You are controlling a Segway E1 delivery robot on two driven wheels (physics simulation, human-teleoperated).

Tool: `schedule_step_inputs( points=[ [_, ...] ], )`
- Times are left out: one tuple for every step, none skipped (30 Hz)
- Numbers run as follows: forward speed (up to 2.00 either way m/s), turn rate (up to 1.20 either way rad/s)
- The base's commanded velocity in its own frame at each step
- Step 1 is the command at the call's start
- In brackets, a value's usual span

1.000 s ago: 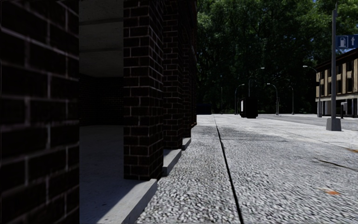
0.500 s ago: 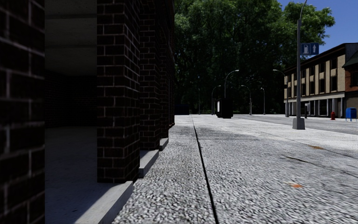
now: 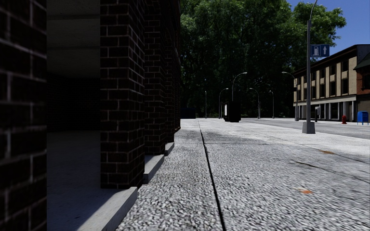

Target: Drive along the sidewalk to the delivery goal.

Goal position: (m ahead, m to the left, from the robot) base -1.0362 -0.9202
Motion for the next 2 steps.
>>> schedule_step_inputs(
  points=[
    [0.0,0.0],
    [0.0,0.0]
  ],
)
